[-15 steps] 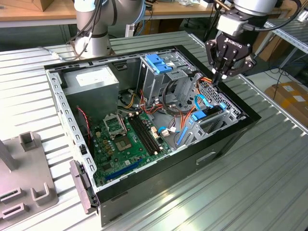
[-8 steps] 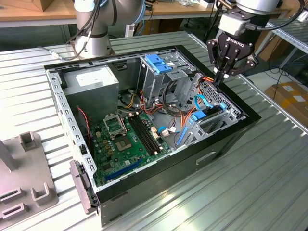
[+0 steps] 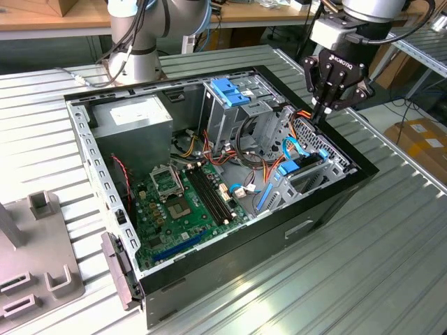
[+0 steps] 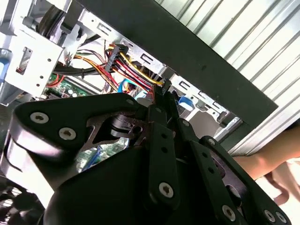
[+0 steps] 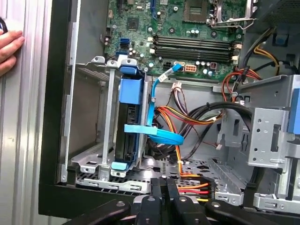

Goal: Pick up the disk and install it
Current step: 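Insert the second disk wire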

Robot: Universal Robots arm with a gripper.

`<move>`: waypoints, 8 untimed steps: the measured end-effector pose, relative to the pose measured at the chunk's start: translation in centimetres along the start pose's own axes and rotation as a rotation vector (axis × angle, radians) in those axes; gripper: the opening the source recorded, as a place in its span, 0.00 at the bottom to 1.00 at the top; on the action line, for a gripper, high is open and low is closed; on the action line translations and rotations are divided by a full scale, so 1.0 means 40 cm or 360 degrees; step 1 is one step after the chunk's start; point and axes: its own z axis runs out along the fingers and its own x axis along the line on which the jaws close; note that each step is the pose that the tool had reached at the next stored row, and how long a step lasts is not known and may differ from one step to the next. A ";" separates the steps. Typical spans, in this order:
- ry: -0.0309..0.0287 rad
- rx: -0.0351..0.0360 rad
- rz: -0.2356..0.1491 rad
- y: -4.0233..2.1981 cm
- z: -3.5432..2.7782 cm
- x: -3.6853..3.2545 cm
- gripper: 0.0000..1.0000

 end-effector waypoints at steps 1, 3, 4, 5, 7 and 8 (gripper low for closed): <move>0.00009 -0.0004 0.0038 0.000 0.001 0.000 0.16; 0.00012 -0.0004 0.0039 0.000 0.000 0.000 0.16; 0.00000 -0.0004 0.0039 0.000 0.001 0.001 0.16; -0.00018 0.0000 0.0039 0.001 0.001 0.003 0.16; -0.00027 0.0022 0.0041 0.001 0.002 0.008 0.16; -0.00025 0.0034 0.0043 0.002 0.004 0.010 0.16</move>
